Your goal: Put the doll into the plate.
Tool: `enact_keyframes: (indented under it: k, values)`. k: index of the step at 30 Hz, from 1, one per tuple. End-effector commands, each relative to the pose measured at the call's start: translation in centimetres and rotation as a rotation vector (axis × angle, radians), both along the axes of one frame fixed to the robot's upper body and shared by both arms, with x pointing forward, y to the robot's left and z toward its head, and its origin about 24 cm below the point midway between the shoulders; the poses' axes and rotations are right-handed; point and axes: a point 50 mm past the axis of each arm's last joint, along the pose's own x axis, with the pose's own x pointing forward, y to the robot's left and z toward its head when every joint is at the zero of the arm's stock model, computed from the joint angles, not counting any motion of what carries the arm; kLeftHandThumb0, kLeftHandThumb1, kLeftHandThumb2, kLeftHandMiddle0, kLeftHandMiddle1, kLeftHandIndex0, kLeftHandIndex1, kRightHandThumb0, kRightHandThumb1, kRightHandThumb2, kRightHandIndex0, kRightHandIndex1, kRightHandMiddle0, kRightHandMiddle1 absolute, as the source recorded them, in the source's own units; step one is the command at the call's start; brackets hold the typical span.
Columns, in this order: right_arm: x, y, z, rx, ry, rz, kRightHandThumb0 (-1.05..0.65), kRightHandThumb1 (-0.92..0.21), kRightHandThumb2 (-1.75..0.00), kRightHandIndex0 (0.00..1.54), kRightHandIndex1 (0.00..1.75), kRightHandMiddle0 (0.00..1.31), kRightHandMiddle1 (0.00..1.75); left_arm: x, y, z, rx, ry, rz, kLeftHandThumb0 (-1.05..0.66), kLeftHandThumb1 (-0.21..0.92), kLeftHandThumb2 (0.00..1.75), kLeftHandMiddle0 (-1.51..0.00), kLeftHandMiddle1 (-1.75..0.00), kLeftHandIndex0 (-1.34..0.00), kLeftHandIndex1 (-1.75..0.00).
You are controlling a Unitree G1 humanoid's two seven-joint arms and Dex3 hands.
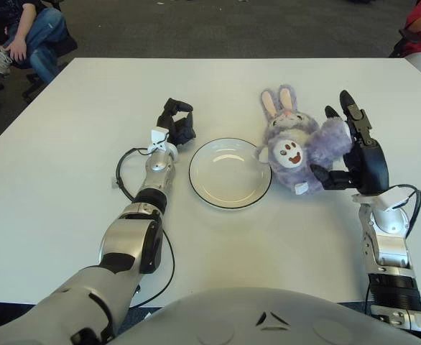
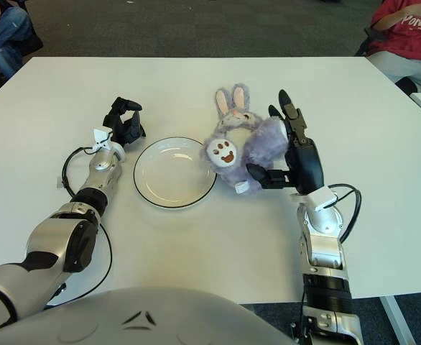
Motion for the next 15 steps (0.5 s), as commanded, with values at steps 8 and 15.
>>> enact_keyframes:
  k: [8,15]
  values:
    - [0.13,0.62,-0.26,-0.121,0.049,0.069,-0.98,-0.81,-0.31,0.05,0.02,0.0,0.13,-3.2,0.5,-4.93,0.009,0.195,-0.003,-0.37,0.72,0.81,-0.94,-1.75,-0.32,-1.75]
    - [0.11,0.62,-0.27,-0.108,0.092,0.134,-1.01,-0.84,-0.25,0.21,0.1,0.0,0.19,-3.21,0.49,-4.93,0.013,0.195,-0.005,-0.37,0.72,0.8,-0.93,-1.75,-0.31,-1.75]
